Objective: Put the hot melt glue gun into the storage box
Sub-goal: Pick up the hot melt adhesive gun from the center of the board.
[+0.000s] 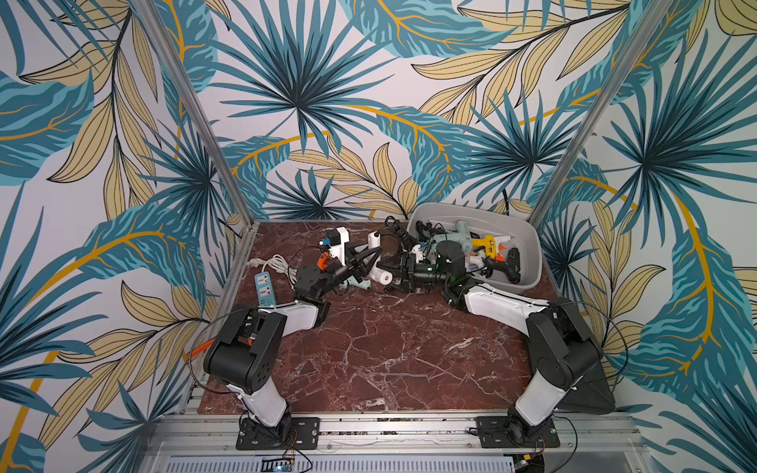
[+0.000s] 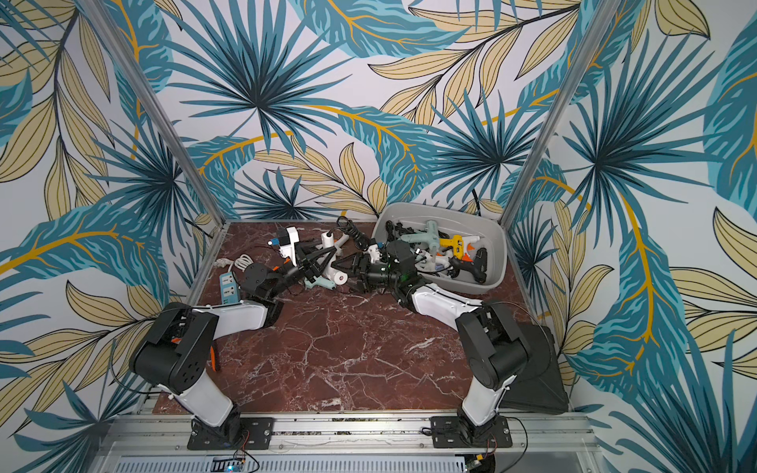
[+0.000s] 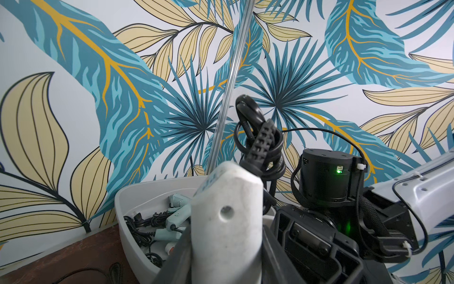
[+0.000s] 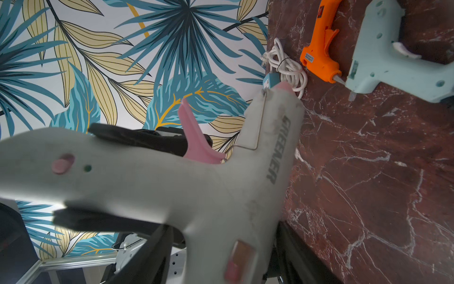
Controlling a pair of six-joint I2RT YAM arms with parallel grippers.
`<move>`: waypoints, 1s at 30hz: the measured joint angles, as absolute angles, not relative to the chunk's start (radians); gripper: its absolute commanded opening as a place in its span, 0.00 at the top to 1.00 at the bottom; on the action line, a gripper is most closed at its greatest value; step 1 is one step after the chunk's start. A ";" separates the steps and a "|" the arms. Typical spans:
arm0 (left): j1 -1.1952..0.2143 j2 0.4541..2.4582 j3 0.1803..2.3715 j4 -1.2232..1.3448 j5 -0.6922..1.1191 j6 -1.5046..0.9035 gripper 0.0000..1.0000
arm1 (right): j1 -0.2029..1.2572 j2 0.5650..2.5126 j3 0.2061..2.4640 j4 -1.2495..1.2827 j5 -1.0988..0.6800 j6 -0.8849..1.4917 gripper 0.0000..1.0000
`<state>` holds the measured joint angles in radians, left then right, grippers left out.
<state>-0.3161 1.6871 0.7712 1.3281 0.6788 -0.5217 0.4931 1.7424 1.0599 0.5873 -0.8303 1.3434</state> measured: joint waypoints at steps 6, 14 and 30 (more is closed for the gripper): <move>-0.308 1.696 0.804 1.330 0.714 -0.508 1.00 | 0.490 1.753 1.064 0.631 -0.851 1.370 0.40; -0.305 1.715 0.818 1.345 0.734 -0.500 1.00 | 0.489 1.795 1.064 0.730 -0.872 1.448 0.32; -0.294 1.735 0.838 1.351 0.754 -0.468 0.93 | 0.492 1.866 1.064 0.901 -0.917 1.579 0.84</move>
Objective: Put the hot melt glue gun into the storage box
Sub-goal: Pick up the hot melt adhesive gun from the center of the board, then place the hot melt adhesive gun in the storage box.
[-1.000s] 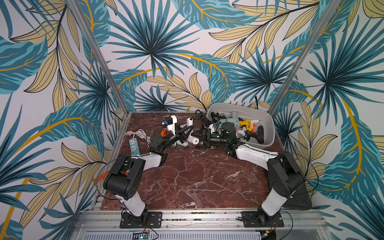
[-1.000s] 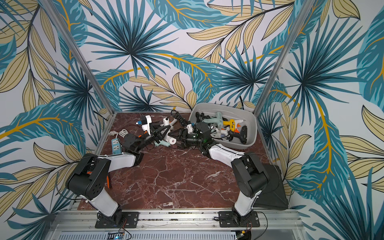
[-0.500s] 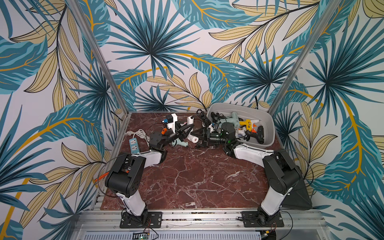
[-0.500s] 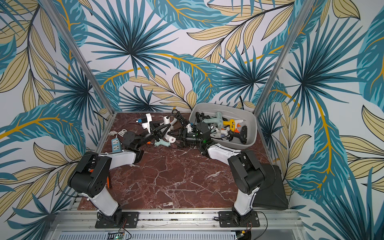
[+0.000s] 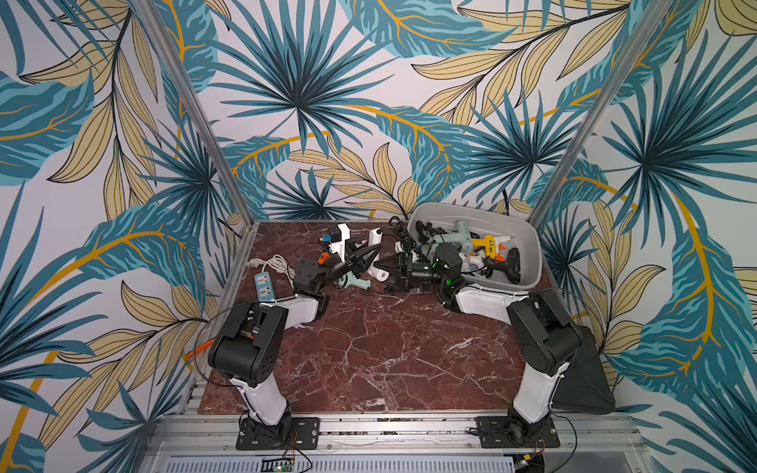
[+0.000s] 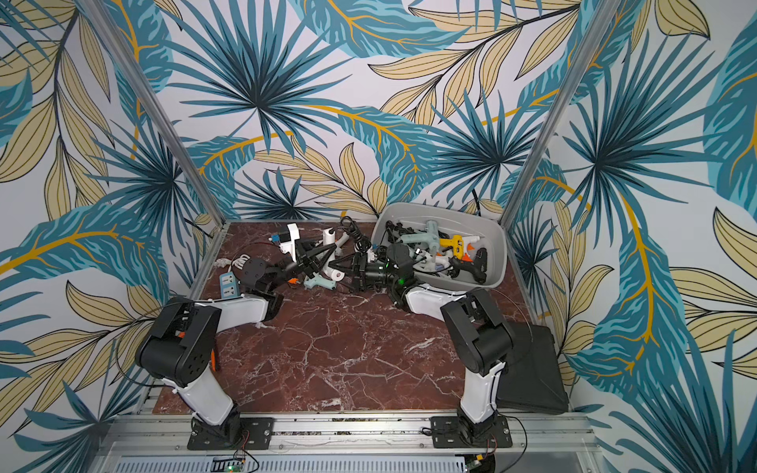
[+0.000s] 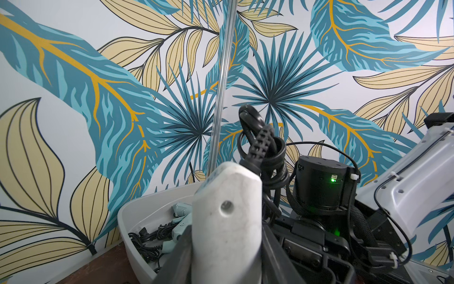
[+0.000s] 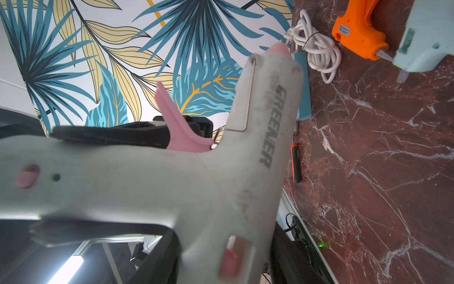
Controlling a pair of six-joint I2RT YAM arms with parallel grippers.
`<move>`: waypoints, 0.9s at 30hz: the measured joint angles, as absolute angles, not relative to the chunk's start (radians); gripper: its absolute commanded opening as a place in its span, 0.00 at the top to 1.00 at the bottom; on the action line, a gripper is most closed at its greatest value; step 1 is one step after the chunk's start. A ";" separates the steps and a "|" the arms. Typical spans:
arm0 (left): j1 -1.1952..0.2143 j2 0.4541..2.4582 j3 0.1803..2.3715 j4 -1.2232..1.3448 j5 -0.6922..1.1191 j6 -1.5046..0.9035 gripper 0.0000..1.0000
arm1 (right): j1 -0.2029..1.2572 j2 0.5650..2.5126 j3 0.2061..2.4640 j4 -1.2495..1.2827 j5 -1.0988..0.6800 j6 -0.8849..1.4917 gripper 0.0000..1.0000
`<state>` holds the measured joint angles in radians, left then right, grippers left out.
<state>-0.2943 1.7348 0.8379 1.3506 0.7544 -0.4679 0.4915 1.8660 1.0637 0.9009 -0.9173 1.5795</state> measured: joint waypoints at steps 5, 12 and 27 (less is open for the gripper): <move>-0.290 1.741 0.844 1.351 0.767 -0.472 0.63 | 0.492 1.870 1.064 0.910 -0.915 1.586 1.00; -0.288 1.727 0.832 1.346 0.789 -0.474 0.12 | 0.492 1.807 1.100 0.587 -0.839 1.366 1.00; -0.286 1.420 0.591 1.232 0.585 -0.395 0.00 | 0.489 1.630 1.599 -0.719 -0.036 0.566 1.00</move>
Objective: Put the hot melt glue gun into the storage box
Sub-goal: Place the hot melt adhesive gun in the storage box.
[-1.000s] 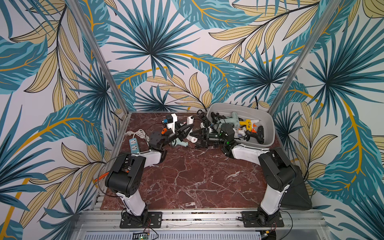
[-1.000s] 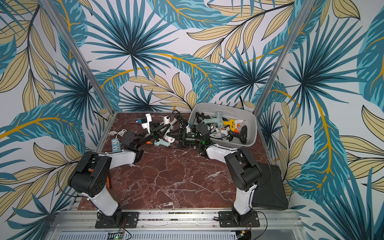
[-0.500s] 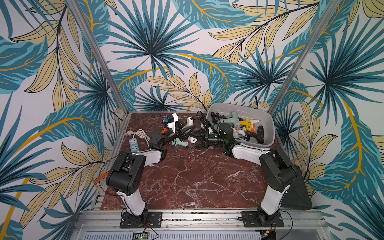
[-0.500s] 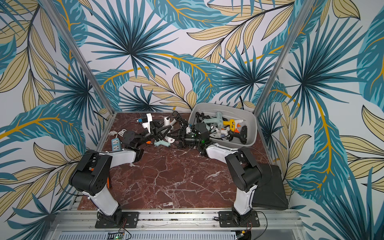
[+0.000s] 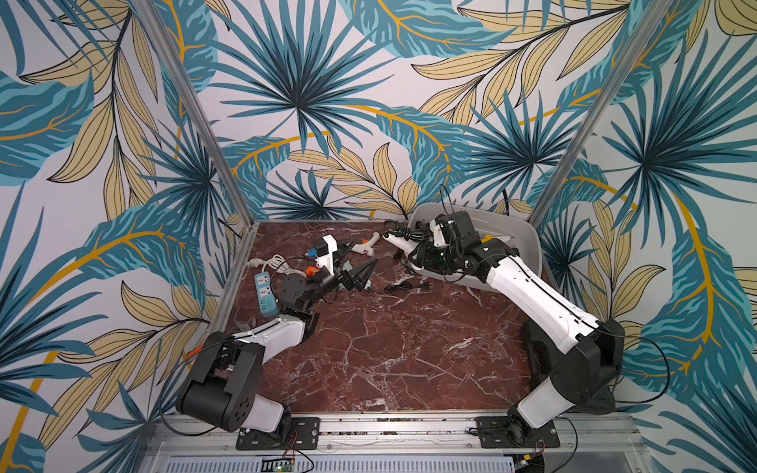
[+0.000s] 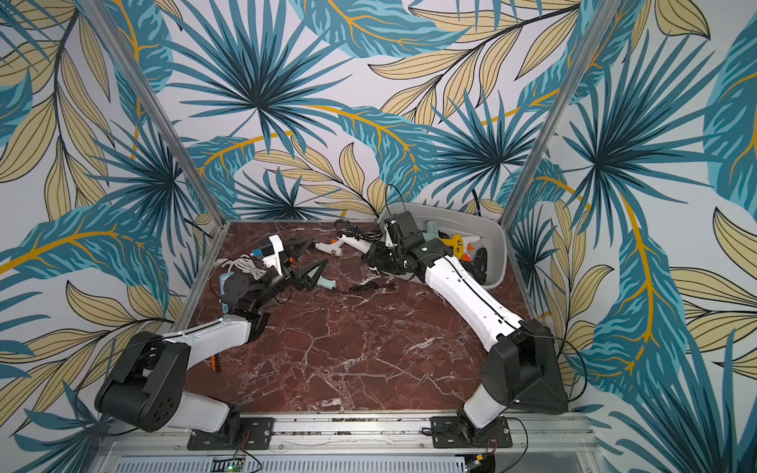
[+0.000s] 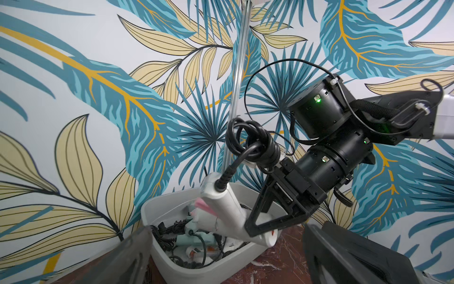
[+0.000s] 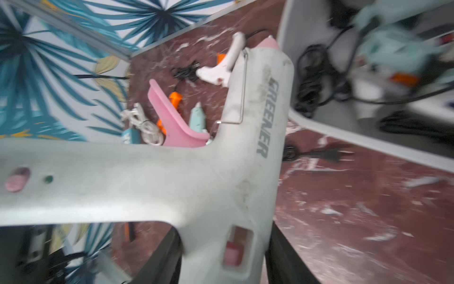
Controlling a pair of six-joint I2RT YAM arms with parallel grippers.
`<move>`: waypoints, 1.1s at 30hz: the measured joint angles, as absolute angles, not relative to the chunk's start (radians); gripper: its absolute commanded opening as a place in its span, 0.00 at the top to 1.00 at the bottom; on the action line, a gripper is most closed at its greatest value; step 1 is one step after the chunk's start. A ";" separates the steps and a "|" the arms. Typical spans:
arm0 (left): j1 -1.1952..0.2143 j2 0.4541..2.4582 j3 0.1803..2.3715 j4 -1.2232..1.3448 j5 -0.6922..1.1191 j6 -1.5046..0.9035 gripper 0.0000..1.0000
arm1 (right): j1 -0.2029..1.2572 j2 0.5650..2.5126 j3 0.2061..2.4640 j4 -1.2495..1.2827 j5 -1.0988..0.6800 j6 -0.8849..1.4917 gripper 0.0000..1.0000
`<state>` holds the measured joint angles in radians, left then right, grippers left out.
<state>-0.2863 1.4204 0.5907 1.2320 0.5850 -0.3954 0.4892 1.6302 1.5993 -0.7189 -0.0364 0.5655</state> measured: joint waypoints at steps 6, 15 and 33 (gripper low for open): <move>-0.286 1.256 0.547 1.022 0.440 -0.361 0.00 | 0.449 1.695 1.763 -0.920 0.264 0.419 1.00; -0.286 1.055 0.514 0.754 0.315 -0.325 0.00 | 0.267 1.821 1.946 -0.999 0.474 0.293 1.00; -0.286 0.986 0.472 0.560 0.269 -0.321 0.00 | -0.002 2.002 1.923 -0.894 0.497 0.123 1.00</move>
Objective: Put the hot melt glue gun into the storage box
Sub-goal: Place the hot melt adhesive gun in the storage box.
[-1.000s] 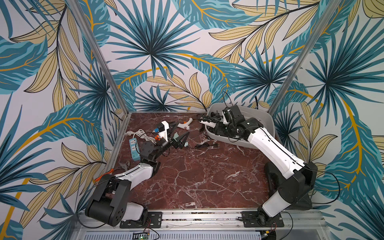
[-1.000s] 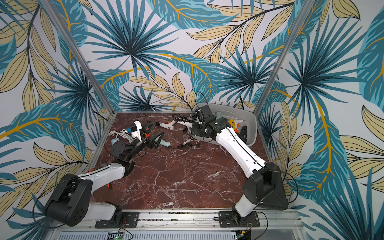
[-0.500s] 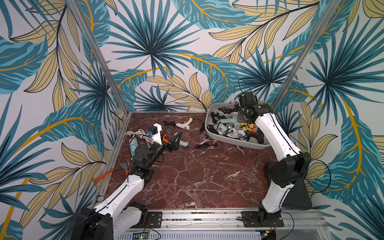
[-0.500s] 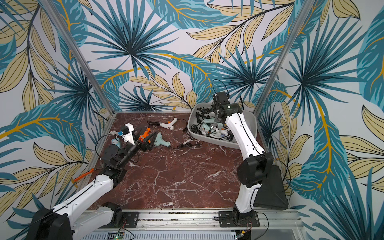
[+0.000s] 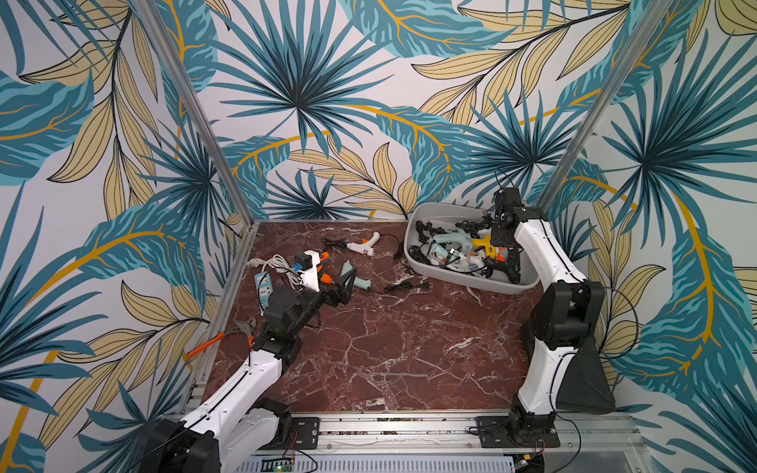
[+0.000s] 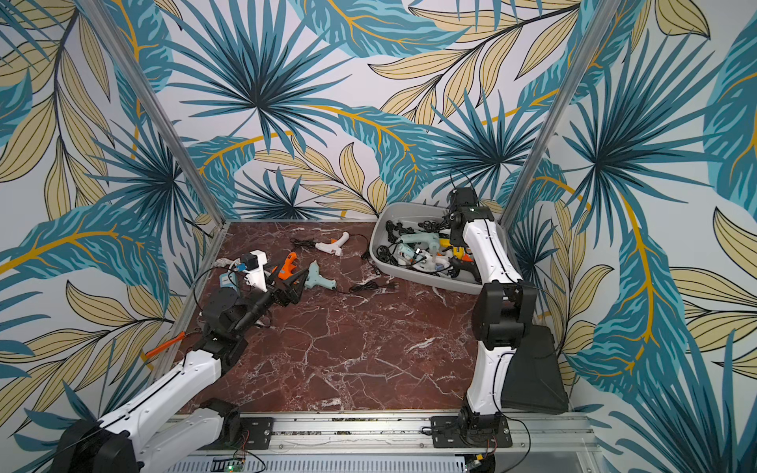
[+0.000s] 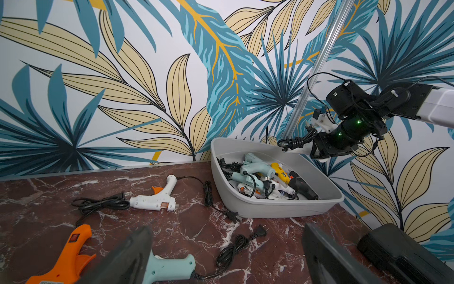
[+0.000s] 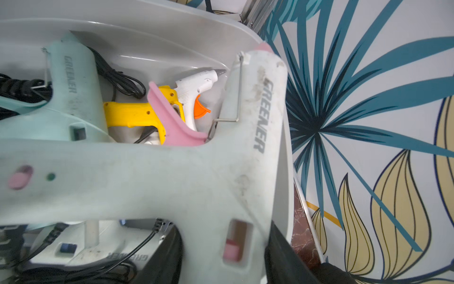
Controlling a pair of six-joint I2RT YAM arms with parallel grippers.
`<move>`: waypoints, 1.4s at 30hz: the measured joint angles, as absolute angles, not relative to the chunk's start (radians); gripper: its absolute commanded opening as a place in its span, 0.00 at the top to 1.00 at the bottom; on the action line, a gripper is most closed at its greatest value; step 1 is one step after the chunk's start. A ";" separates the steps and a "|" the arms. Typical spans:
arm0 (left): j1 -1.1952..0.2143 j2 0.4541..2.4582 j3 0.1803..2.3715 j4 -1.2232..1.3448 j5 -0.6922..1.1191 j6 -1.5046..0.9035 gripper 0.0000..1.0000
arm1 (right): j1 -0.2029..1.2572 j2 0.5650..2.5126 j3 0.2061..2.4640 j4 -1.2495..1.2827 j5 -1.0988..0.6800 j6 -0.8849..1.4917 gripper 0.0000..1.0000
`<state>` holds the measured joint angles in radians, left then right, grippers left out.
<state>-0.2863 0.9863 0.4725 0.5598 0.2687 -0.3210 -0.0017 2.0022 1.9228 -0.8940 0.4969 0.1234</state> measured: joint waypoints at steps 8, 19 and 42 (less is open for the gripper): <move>-0.286 0.986 0.465 0.542 0.262 -0.321 0.00 | -0.028 1.999 1.847 -0.767 0.509 0.042 1.00; -0.286 0.986 0.450 0.527 0.253 -0.320 0.00 | -0.060 1.988 1.658 -0.597 0.508 0.084 1.00; -0.286 0.997 0.450 0.501 0.234 -0.321 0.00 | -0.157 2.205 1.940 -0.603 0.443 0.262 1.00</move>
